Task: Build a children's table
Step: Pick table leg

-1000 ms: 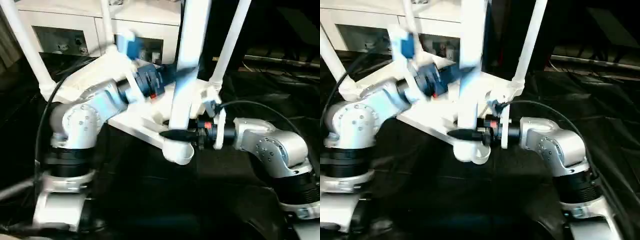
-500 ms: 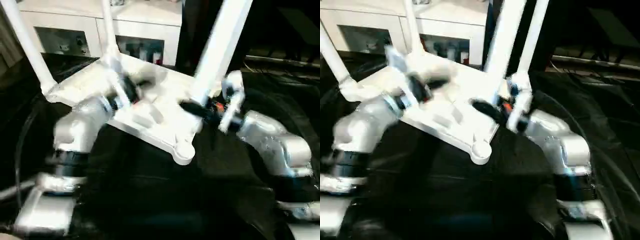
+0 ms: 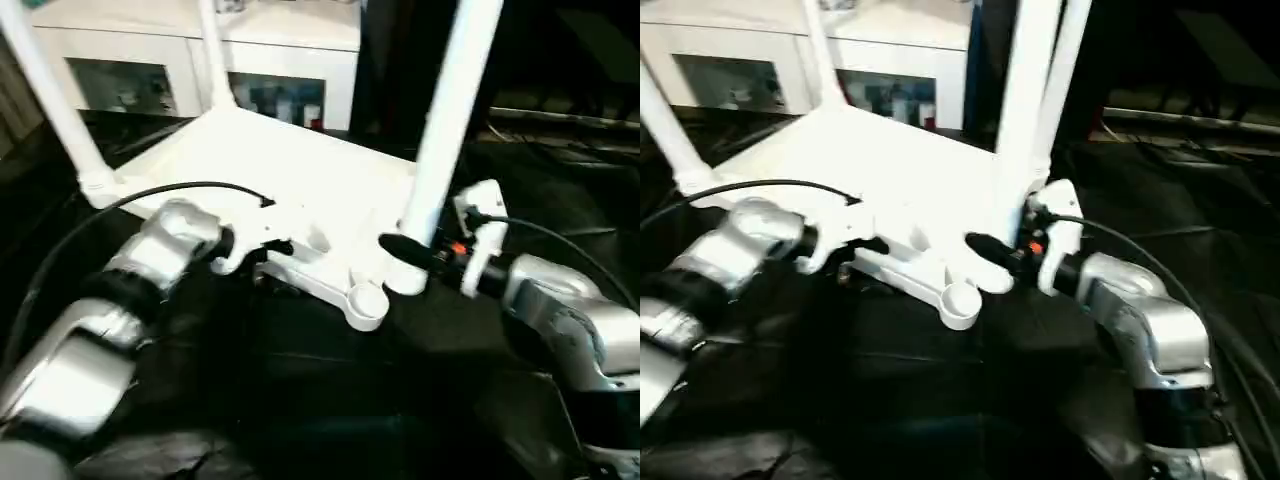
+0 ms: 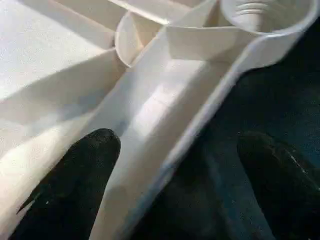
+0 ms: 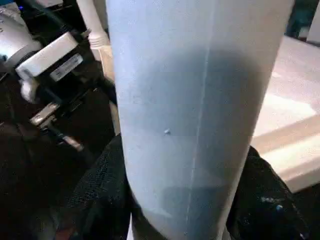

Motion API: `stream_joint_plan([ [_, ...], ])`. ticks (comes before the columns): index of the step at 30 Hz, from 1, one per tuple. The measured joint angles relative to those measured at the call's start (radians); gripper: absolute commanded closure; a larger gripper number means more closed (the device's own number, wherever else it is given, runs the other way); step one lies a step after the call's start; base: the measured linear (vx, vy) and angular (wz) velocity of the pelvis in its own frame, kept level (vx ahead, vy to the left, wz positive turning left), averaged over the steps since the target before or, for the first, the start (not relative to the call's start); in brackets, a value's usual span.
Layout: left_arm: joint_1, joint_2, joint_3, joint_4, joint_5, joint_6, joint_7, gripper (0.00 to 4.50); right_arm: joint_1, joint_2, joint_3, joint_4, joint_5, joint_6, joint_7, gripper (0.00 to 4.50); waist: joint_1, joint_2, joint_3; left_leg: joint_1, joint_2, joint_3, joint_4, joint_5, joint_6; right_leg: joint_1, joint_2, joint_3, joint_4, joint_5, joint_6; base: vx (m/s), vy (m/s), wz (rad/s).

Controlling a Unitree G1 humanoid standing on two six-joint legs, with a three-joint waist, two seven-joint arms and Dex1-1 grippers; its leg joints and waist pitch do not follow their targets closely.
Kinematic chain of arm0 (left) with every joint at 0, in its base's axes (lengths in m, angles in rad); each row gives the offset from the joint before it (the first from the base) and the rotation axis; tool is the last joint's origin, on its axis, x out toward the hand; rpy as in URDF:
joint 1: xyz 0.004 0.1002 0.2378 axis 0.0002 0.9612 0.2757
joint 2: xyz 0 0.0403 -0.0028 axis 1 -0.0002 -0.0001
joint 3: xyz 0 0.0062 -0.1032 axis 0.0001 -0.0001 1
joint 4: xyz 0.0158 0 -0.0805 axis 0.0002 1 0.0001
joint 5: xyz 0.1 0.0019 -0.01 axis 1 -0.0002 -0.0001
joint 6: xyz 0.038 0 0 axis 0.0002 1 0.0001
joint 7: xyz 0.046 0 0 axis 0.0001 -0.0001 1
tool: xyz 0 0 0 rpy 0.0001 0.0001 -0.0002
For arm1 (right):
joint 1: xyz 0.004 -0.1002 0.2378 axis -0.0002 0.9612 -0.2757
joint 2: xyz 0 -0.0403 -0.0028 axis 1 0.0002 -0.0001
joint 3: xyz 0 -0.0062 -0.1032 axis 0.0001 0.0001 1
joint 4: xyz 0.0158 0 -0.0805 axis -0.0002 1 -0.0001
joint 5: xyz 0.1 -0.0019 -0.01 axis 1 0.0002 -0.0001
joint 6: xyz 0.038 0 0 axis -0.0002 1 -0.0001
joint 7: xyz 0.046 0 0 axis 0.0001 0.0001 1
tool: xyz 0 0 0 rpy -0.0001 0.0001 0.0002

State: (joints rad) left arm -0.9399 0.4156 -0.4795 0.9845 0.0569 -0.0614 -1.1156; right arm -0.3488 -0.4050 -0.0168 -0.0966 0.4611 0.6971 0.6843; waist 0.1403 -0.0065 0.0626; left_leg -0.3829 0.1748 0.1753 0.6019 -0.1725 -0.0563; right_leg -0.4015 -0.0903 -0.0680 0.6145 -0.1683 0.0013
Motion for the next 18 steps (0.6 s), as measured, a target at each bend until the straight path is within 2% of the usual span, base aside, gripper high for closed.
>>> stream_joint_plan([
  [4,-0.037,-0.046,0.006,0.093,0.016,-0.023,0.056,0.17,0.002,-0.001,0.000,-0.019,0.003,0.001,-0.003,2.59,-0.002,0.003,-0.001,0.001,0.000,0.000,0.000,0.000,0.000,0.000,0.000,0.000,0.000,0.001,-0.001,0.000,0.000,0.00],
  [5,-0.043,-0.052,0.006,0.112,0.020,-0.027,0.058,0.44,0.002,-0.001,0.000,-0.020,0.003,0.001,-0.005,2.59,-0.003,0.003,-0.001,0.001,0.000,0.000,0.000,0.000,0.000,0.000,0.000,0.000,0.001,0.001,-0.001,0.000,0.000,0.00],
  [8,-0.054,-0.065,0.010,0.178,0.046,-0.051,0.070,0.55,0.004,-0.002,0.001,-0.020,0.003,0.001,-0.010,2.59,-0.002,0.006,-0.002,0.001,0.000,0.000,0.000,0.000,0.000,0.000,0.000,0.000,0.000,0.001,-0.001,0.000,0.000,0.00],
  [9,-0.055,-0.067,0.012,0.200,0.054,-0.051,0.075,0.82,0.004,-0.002,0.002,-0.020,0.003,0.001,-0.010,2.59,-0.001,0.007,-0.002,0.001,0.000,0.000,0.000,0.000,0.000,0.000,0.000,0.000,0.000,0.001,-0.002,0.000,0.000,0.00],
  [14,-0.060,-0.069,0.011,0.252,0.079,-0.049,0.076,1.04,0.005,-0.002,0.007,-0.020,0.000,0.001,-0.010,2.59,0.000,0.007,-0.002,0.000,0.000,0.000,0.000,0.000,0.000,0.000,0.000,0.000,0.000,0.001,-0.002,0.000,0.000,0.00],
  [18,-0.082,-0.075,0.013,0.281,0.098,-0.042,0.078,1.38,0.008,-0.002,0.023,-0.020,-0.002,-0.001,-0.011,2.59,0.001,0.007,-0.002,0.000,0.000,0.000,0.000,0.000,0.000,0.000,0.000,0.000,-0.001,0.001,-0.002,0.000,0.000,0.00],
])
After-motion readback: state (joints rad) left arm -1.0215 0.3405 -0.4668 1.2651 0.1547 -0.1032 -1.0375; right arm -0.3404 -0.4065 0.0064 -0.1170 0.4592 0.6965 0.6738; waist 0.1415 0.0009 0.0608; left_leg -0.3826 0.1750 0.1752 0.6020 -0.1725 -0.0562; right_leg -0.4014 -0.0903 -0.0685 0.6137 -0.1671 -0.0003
